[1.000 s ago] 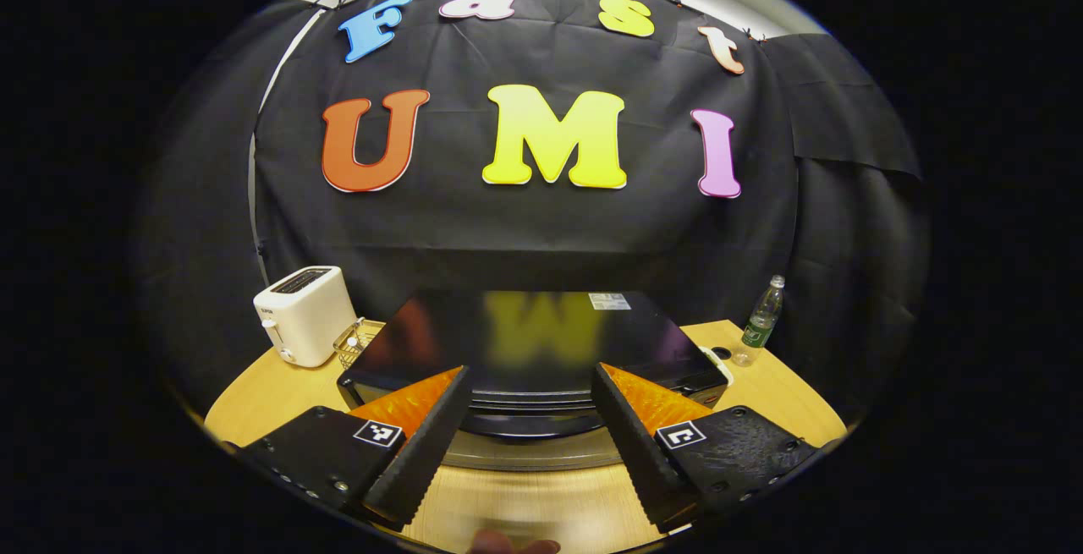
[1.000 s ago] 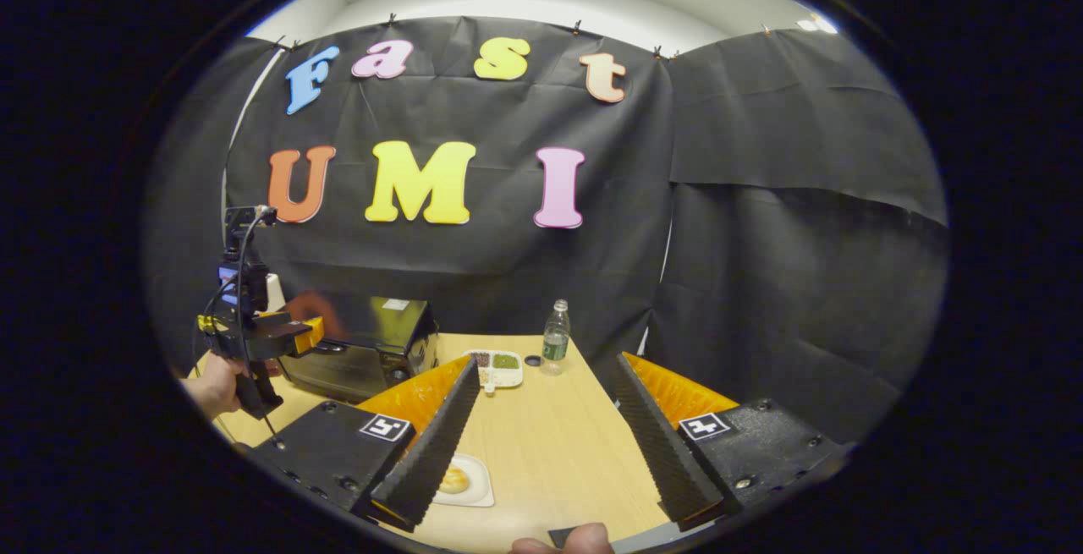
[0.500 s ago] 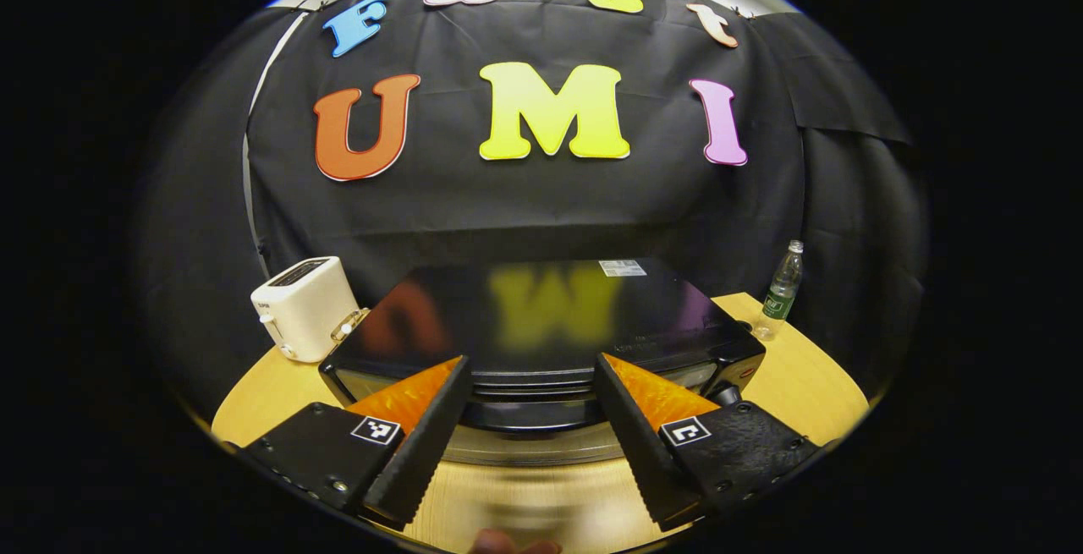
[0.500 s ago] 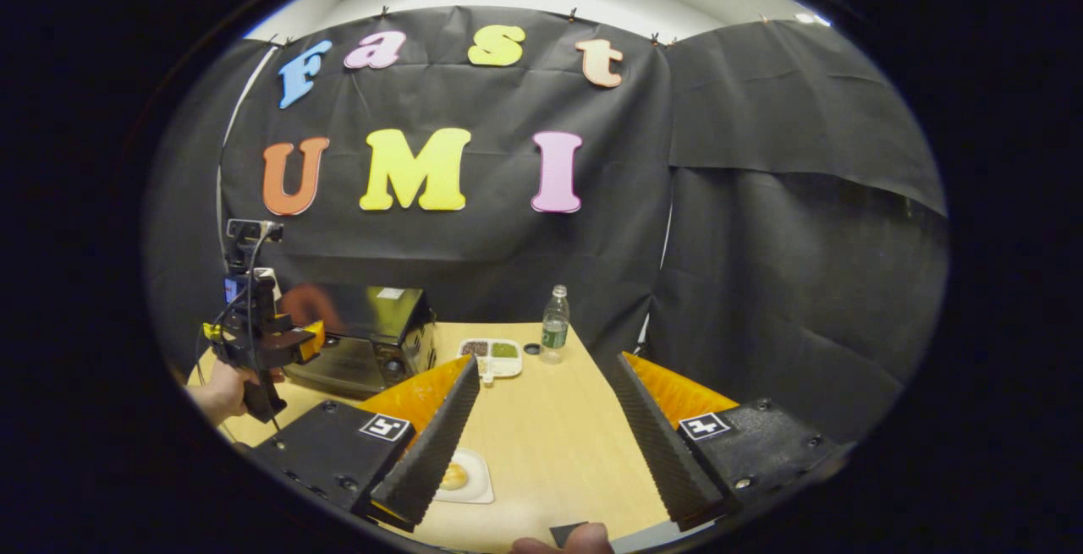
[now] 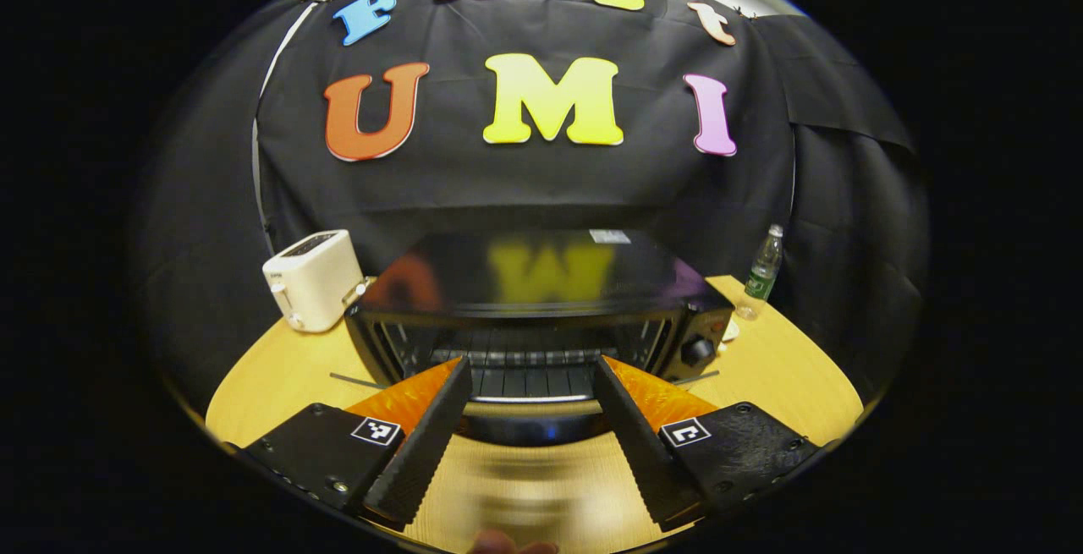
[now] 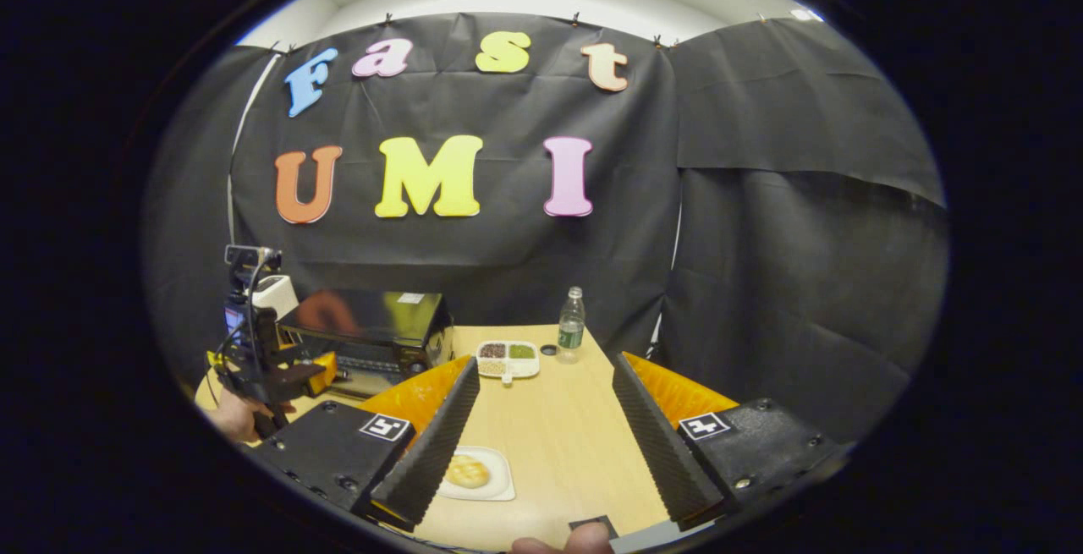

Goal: Open the electric oven with the left hand, put the food in, and close the electric oven.

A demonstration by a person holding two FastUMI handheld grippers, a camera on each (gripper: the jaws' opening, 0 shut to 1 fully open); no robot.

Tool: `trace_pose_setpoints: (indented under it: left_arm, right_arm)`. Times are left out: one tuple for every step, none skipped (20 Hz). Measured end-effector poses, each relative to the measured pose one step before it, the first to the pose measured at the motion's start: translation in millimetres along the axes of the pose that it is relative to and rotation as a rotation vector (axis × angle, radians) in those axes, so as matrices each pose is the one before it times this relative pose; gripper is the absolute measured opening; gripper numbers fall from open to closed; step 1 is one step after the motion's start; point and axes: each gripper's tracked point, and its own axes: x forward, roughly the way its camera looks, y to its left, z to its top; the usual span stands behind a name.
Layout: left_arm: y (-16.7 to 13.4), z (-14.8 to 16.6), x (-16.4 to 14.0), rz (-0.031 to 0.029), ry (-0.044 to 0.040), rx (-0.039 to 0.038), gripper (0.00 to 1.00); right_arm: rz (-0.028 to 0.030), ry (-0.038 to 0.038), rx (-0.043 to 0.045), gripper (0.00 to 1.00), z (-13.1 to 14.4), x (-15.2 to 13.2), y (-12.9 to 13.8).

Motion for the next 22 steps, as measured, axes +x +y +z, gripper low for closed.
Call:
trace_pose_setpoints:
  left_arm:
    - [-1.31, -22.8, -1.56, -0.00446, 0.05587, -0.03558, 0.96]
    - [1.04, -20.3, -0.29, -0.0008, 0.04301, -0.03517, 0.96]
    - [3.44, -15.9, 1.04, 0.00251, 0.03448, -0.02584, 1.0]
    - [5.19, -17.98, -2.3, 0.00376, 0.03117, -0.01693, 0.95]
    - [2.39, -11.0, -1.39, 0.00392, 0.00895, -0.00051, 0.95]
    - [2.02, -12.48, 1.3, 0.00237, 0.02025, 0.00329, 0.96]
    - [-0.09, -5.29, 0.34, 0.00004, 0.00998, 0.01221, 0.95]
    - [1.66, -7.76, 2.22, 0.00059, 0.01922, 0.00987, 0.96]
    - [1.27, -7.4, 0.84, 0.00047, 0.01447, 0.00462, 0.95]
    - [-0.12, -6.27, 0.45, -0.00041, 0.00793, 0.00411, 0.95]
    - [0.18, 0.26, 0.42, 0.00175, -0.00659, 0.0144, 0.96]
    - [0.45, -2.25, 2.1, 0.00377, -0.00014, 0.01675, 0.95]
    - [0.0, -3.69, 1.75, 0.00243, 0.01185, 0.01928, 0.95]
    - [1.28, -4.0, 2.24, 0.00147, 0.01336, 0.00934, 0.96]
    - [1.12, -2.25, -0.89, 0.00333, 0.01098, 0.00527, 0.96]
    - [0.15, 1.56, 0.02, -0.00274, -0.0111, 0.00412, 0.96]
    - [0.48, 0.92, -0.37, -0.00315, 0.00261, -0.00264, 1.0]
    - [0.49, -0.04, -1.17, -0.0037, 0.00272, -0.00434, 0.96]
    - [0.98, 2.21, -2.93, -0.00057, -0.00883, -0.00103, 0.96]
    - [1.9, 1.79, -4.74, 0.00091, -0.01082, -0.00038, 0.96]
    - [1.85, 0.84, -5.88, 0.00124, -0.00767, -0.00088, 0.95]
    - [2.57, -0.81, -4.81, -0.00127, -0.00503, -0.00388, 0.95]
  right_arm:
    - [0.00173, -0.00037, -0.00337, 0.99, -0.6, -2.38, 0.9]
    - [0.00112, -0.00102, -0.0047, 0.98, -0.52, -4.71, 0.36]
    - [-0.001, -0.00186, -0.00412, 0.98, 0.42, -3.52, -0.17]
    - [-0.00098, 0.00034, -0.0042, 0.98, -1.6, -2.24, -1.2]
    - [-0.0022, 0.00227, -0.00544, 0.98, -0.74, -3.54, -0.25]
    - [-0.0011, 0.00377, -0.00523, 0.98, -2.77, -2.81, -1.22]
    - [-0.00084, 0.00955, -0.00647, 0.98, -3.42, -1.59, 0.38]
    - [0.00082, 0.01221, -0.00515, 0.98, -6.17, -2.08, 0.31]
    - [0.00023, 0.00984, -0.00082, 0.99, -3.54, -2.23, -0.31]
    - [0.00045, 0.00716, 0.00059, 0.99, -2.55, -2.51, 0.25]
    - [0.0011, 0.00549, -0.00144, 0.99, -2.42, -1.53, 0.35]
    - [0.00045, 0.00139, -0.00142, 0.99, -0.42, -2.22, 0.61]
    - [0.0024, 0.00085, -0.00116, 0.99, -0.58, -1.61, 1.2]
    - [0.00249, 0.00183, -0.00007, 0.99, -1.76, -2.27, 1.96]
    - [0.00377, 0.00316, 0.00113, 0.99, -1.86, -1.76, 1.49]
    - [0.00485, 0.00332, 0.00294, 0.99, -0.7, -2.75, 2.37]
    - [0.0028, -0.00119, 0.00512, 0.99, -0.15, -2.46, 1.62]
    - [0.00067, -0.00372, 0.003, 0.99, 1.33, -3.49, 0.85]
    - [-0.00099, -0.00391, -0.00078, 0.99, -0.23, -3.51, 0.37]
    - [-0.00155, -0.00309, -0.00253, 0.99, -0.17, -3.92, 0.67]
    - [-0.00127, -0.00269, -0.0004, 0.99, -1.43, -3.55, -0.05]
    - [0.00126, 0.00213, 0.00195, 0.99, -2.21, -4.24, 0.83]
